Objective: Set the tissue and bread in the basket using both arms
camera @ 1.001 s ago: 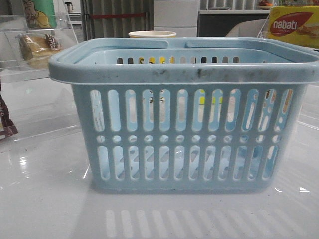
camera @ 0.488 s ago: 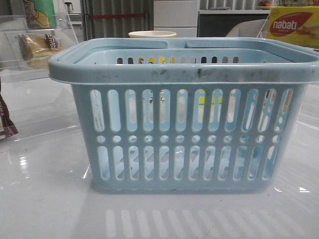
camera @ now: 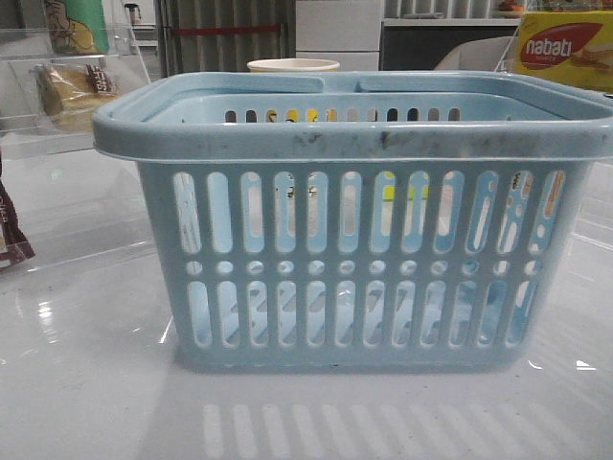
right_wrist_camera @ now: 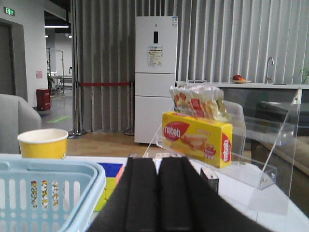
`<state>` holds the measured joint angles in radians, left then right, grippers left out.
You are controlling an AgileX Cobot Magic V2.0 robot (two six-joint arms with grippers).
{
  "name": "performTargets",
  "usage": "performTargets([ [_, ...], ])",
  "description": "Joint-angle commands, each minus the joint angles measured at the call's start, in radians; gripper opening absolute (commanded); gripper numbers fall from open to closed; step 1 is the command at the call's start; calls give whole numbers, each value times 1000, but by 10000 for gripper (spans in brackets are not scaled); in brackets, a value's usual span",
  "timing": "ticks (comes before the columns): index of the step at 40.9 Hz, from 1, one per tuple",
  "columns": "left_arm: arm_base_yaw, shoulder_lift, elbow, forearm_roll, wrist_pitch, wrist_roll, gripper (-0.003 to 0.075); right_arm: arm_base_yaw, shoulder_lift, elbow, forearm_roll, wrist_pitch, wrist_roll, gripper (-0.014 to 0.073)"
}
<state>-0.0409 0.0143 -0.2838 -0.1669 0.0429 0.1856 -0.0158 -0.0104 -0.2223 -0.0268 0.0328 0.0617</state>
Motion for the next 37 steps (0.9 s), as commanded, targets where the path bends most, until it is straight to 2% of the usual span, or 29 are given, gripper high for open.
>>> performTargets([
  [1,-6,80,-144,-11,11,-9,93,-2,49,-139,4,39,-6,57],
  [10,-6,323,-441,-11,257,-9,93,-2,218,-372,4,261,-6,57],
  [16,-6,459,-557,-11,451,-9,93,-2,340,-476,4,412,-6,57],
  [28,-6,637,-538,-11,578,-9,93,-2,530,-490,4,619,-6,57],
  [37,-6,737,-519,-11,614,-9,94,-2,636,-488,3,645,-6,60],
])
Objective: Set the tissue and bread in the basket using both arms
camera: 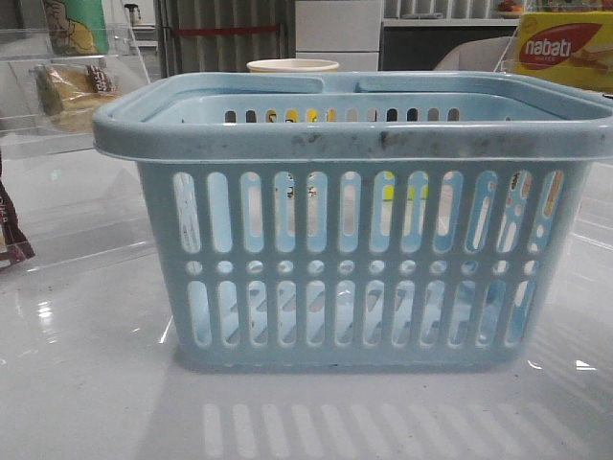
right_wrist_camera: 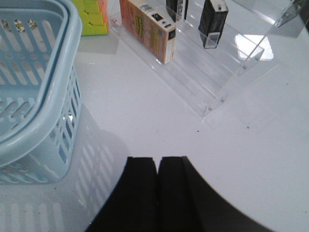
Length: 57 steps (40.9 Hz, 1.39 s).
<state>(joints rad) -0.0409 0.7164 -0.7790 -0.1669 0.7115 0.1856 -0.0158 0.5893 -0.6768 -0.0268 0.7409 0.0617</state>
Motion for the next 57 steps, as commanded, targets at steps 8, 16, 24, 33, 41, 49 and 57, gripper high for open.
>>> performTargets([
  [8,-6,90,-24,-9,-55,-9,228,-2,118,-34,3,-60,-6,362],
  [16,-6,101,-24,-7,-74,31,490,-7,197,-39,1,-79,-3,592],
  [24,-14,101,-24,-53,-78,47,488,-88,347,-121,-4,-115,17,592],
  [33,-135,101,-24,-41,-85,47,488,-174,550,-308,-4,-125,17,592],
  [41,-222,101,-24,-16,-99,47,488,-177,735,-493,-4,-134,17,592],
  [49,-231,101,-24,-14,-99,47,488,-177,916,-667,-5,-111,17,592],
  [57,-231,101,-24,-12,-99,47,488,-177,1052,-792,-50,-74,17,592],
])
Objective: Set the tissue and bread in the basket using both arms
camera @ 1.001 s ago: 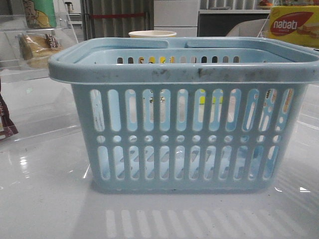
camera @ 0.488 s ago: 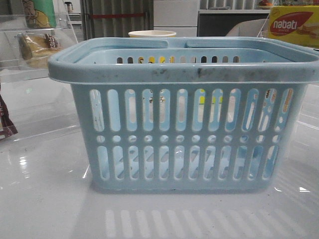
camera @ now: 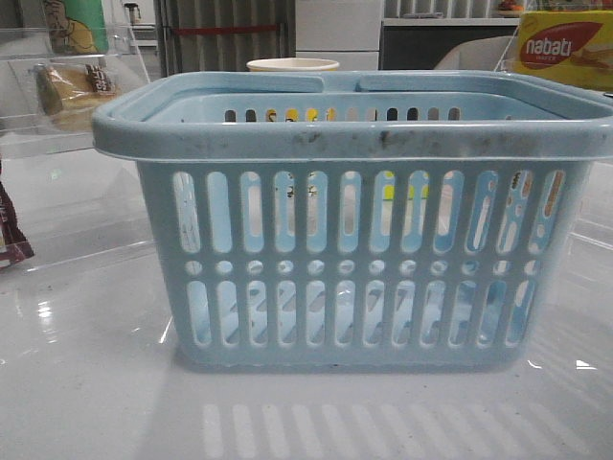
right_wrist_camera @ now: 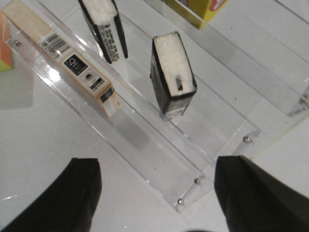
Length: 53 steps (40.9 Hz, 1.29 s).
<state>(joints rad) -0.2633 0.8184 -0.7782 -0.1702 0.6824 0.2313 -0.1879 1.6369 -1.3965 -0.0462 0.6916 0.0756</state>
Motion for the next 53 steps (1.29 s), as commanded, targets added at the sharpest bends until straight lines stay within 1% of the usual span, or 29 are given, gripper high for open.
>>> performTargets([
  [1,-9,-1,-25,-8,-70,2,488,-5,17,-80,-30,-23,3,592],
  [13,-9,-1,-25,-8,-70,2,488,-8,129,-123,-87,-60,3,592],
  [23,-9,-1,-25,-8,-70,2,488,-15,175,-125,-86,-141,3,592],
  [35,-9,-1,-25,-8,-70,2,488,-15,194,-125,-47,-273,3,592],
  [41,-9,-1,-25,-8,-68,2,488,-20,203,-125,-47,-301,3,592],
  [48,-9,-1,-25,-8,-68,2,488,-39,207,-125,-47,-302,3,591],
  [50,-9,-1,-25,-8,-68,2,488,-45,207,-125,-47,-302,3,584],
  [53,-9,-1,-25,-8,-68,2,488,-48,207,-125,-47,-292,3,527],
])
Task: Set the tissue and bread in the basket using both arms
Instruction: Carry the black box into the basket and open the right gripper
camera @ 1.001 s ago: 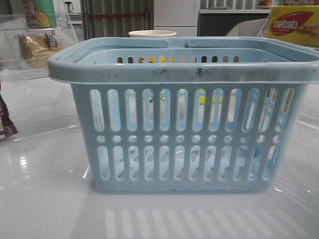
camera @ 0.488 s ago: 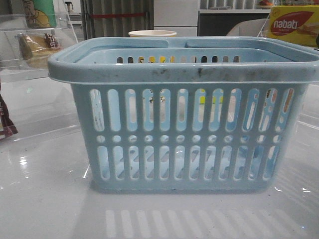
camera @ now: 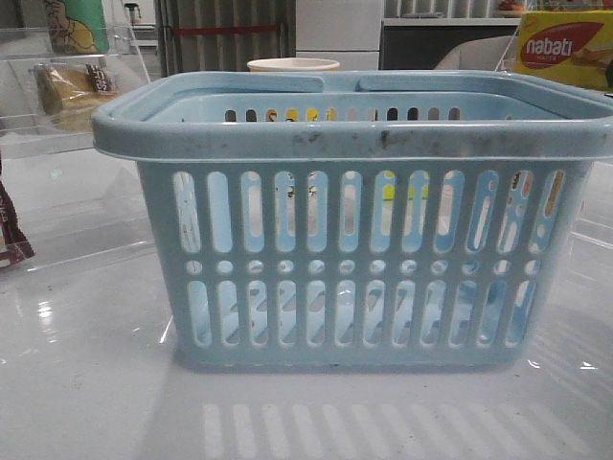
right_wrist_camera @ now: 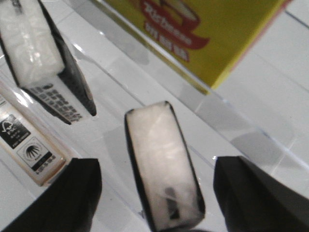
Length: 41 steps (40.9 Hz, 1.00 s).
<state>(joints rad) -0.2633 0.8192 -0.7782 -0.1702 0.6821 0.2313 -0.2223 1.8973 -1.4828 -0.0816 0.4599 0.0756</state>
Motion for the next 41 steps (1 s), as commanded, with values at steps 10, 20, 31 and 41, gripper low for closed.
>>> performTargets([
  [10,-9,-2,-25,-8,-70,2,488,-14,-54,-39,25,-44,3,253],
  [20,-9,-2,-25,-8,-70,2,488,-9,-97,-41,202,6,3,225],
  [31,-9,-2,-25,-8,-70,2,488,33,-269,-41,213,40,3,225],
  [41,-9,-2,-25,-8,-70,2,488,155,-480,-41,214,159,-19,225],
])
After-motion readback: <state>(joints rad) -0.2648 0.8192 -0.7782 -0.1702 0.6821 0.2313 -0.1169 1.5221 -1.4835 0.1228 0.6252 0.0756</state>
